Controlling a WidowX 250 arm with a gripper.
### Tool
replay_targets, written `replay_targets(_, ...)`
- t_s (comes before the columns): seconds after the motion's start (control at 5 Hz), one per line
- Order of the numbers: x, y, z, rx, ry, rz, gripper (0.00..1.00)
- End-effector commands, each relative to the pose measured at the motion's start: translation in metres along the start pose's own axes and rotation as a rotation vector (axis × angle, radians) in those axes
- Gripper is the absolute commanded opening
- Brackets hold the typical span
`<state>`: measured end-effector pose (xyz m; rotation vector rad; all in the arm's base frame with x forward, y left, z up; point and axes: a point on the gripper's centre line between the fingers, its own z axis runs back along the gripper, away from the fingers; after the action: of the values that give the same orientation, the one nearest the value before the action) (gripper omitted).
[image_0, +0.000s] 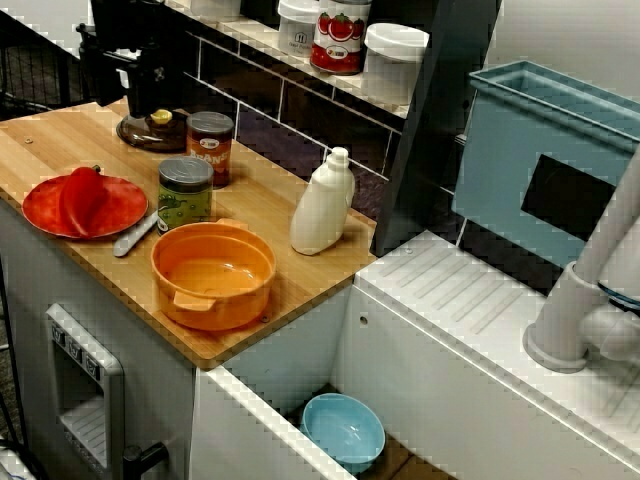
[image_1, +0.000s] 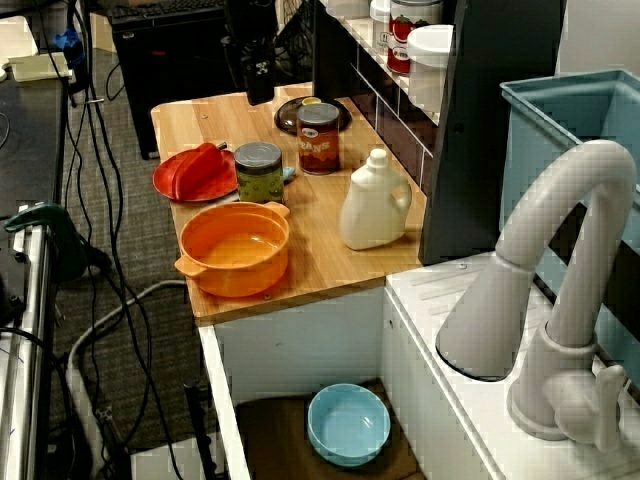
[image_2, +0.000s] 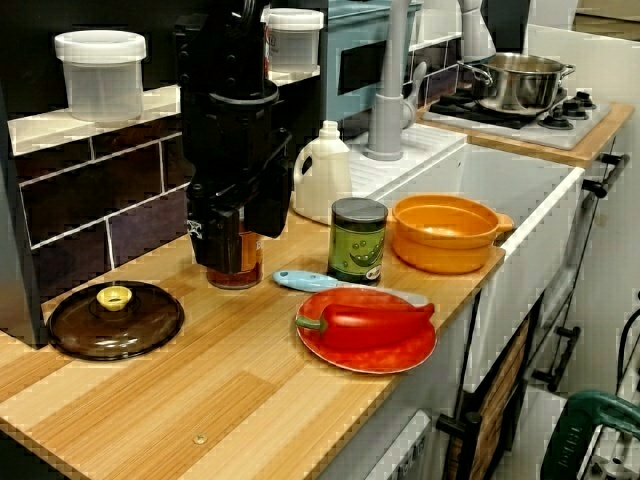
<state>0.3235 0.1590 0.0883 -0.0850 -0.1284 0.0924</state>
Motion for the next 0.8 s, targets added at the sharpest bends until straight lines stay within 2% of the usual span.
replay_targets(0.0,0.012,0.026,0.001,0.051,-0.043,0.077,1.00)
replay_targets(0.4,0.029,0.027,-0.013,0.079,-0.039,0.127,1.00)
replay_targets(0.6,0.036,0.023,-0.017,0.074,-0.046,0.142,1.00)
